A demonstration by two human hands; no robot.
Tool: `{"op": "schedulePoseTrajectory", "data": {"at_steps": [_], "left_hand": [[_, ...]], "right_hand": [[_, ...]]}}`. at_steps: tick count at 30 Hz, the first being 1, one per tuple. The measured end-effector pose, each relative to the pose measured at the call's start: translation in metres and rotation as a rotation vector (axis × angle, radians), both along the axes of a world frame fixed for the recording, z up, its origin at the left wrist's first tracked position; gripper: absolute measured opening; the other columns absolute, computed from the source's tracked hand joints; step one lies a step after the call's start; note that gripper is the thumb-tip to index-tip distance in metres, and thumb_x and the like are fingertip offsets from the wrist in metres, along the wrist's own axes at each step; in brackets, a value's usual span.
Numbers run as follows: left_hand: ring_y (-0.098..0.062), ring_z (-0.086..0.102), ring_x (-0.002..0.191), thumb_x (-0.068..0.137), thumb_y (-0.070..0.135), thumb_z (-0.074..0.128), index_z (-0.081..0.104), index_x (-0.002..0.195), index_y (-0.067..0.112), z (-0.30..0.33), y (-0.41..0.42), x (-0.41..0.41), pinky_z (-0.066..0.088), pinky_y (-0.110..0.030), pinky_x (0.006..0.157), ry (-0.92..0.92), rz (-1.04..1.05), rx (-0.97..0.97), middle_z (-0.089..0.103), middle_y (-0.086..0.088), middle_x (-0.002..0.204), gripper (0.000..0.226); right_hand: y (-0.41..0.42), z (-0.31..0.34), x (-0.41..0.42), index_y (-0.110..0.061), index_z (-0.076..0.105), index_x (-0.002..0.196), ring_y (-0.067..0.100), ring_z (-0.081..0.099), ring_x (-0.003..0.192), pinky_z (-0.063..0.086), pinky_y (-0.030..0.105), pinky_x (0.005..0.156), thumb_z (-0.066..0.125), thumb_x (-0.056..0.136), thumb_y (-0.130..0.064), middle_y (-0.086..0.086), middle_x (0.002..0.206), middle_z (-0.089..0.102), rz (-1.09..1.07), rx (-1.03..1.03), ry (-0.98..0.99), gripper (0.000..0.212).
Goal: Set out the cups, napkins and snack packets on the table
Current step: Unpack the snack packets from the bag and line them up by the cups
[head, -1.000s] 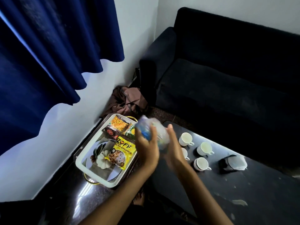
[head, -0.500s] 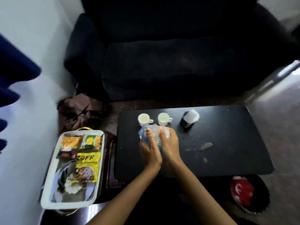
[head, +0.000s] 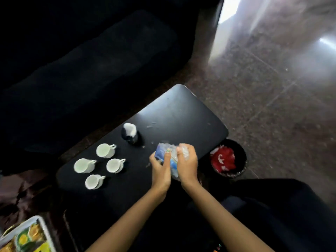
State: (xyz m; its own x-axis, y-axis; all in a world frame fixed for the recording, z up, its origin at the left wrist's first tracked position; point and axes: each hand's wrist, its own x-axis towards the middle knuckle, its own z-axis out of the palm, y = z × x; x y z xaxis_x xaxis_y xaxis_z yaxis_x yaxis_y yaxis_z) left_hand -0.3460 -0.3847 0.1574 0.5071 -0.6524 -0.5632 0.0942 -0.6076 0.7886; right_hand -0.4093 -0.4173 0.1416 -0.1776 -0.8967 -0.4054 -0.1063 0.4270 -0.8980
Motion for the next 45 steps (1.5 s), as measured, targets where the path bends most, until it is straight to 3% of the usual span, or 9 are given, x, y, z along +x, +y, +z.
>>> {"op": "schedulePoseTrajectory", "data": {"at_steps": [3,5,7,12,17,21,34,40,45], "left_hand": [[0.004,0.059,0.076,0.096,0.033,0.050,0.037,0.126,0.023,-0.017,-0.033,-0.050,0.044,-0.001,0.059,-0.036,-0.207,0.048,0.060,0.015,0.087,0.034],[-0.014,0.067,0.087,0.096,0.033,0.049,0.039,0.124,0.018,-0.027,-0.054,-0.086,0.051,-0.017,0.076,-0.032,-0.331,0.103,0.065,0.006,0.092,0.033],[-0.027,0.065,0.100,0.096,0.033,0.049,0.039,0.125,0.013,-0.040,-0.071,-0.115,0.051,-0.034,0.088,-0.032,-0.441,0.167,0.067,-0.008,0.108,0.036],[-0.030,0.058,0.113,0.093,0.038,0.051,0.038,0.134,0.015,-0.084,-0.103,-0.165,0.045,-0.037,0.097,-0.093,-0.797,0.336,0.060,-0.012,0.127,0.049],[-0.022,0.055,0.121,0.093,0.037,0.050,0.039,0.140,0.019,-0.139,-0.124,-0.194,0.041,-0.033,0.102,-0.123,-0.985,0.417,0.055,-0.003,0.137,0.051],[-0.023,0.054,0.121,0.093,0.034,0.049,0.042,0.138,0.020,-0.197,-0.133,-0.209,0.039,-0.031,0.098,-0.183,-1.106,0.480,0.056,-0.003,0.135,0.048],[-0.030,0.046,0.131,0.092,0.035,0.050,0.036,0.143,0.015,-0.331,-0.169,-0.227,0.037,-0.034,0.106,-0.301,-1.336,0.526,0.046,-0.013,0.144,0.057],[-0.031,0.033,0.140,0.094,0.034,0.046,0.019,0.150,0.014,-0.327,-0.179,-0.228,0.029,-0.037,0.114,-0.315,-1.375,0.549,0.029,-0.015,0.155,0.065],[-0.029,0.035,0.140,0.094,0.032,0.046,0.021,0.149,0.015,-0.302,-0.174,-0.225,0.032,-0.039,0.113,-0.336,-1.350,0.501,0.032,-0.012,0.154,0.063]], "right_hand": [[-0.028,-0.018,-0.052,-0.013,0.053,0.107,0.014,0.056,0.084,0.045,0.015,0.075,0.054,0.089,-0.008,-0.004,0.092,0.057,-0.200,0.065,0.005,0.018],[-0.045,-0.033,-0.088,-0.016,0.050,0.102,0.018,0.055,0.085,0.046,0.030,0.078,0.054,0.088,-0.009,-0.004,0.090,0.055,-0.306,0.110,0.012,0.016],[-0.058,-0.050,-0.118,-0.017,0.046,0.096,0.018,0.053,0.081,0.041,0.025,0.071,0.054,0.086,-0.009,-0.007,0.083,0.053,-0.393,0.149,0.035,0.015],[-0.076,-0.101,-0.179,-0.015,0.051,0.096,0.020,0.050,0.079,0.028,0.017,0.057,0.056,0.085,-0.011,-0.002,0.083,0.055,-0.604,0.288,0.087,0.012],[-0.081,-0.171,-0.219,-0.007,0.053,0.104,0.024,0.055,0.084,0.033,0.020,0.062,0.058,0.087,-0.022,0.011,0.100,0.062,-0.762,0.436,0.126,0.023],[-0.090,-0.238,-0.244,-0.001,0.050,0.113,0.033,0.059,0.104,0.044,0.035,0.084,0.058,0.088,-0.029,0.021,0.119,0.060,-0.818,0.586,0.137,0.038],[-0.126,-0.376,-0.280,-0.015,0.028,0.142,0.036,0.031,0.135,0.029,0.052,0.111,0.054,0.085,-0.051,0.015,0.152,0.022,-0.815,0.931,0.033,0.072],[-0.122,-0.372,-0.274,-0.010,0.035,0.137,0.035,0.031,0.133,0.029,0.038,0.110,0.052,0.088,-0.034,0.015,0.148,0.030,-0.711,0.919,0.170,0.057],[-0.117,-0.345,-0.265,-0.014,0.040,0.133,0.032,0.029,0.133,0.024,0.041,0.108,0.048,0.089,-0.030,0.010,0.146,0.033,-0.539,0.877,0.347,0.048]]}}
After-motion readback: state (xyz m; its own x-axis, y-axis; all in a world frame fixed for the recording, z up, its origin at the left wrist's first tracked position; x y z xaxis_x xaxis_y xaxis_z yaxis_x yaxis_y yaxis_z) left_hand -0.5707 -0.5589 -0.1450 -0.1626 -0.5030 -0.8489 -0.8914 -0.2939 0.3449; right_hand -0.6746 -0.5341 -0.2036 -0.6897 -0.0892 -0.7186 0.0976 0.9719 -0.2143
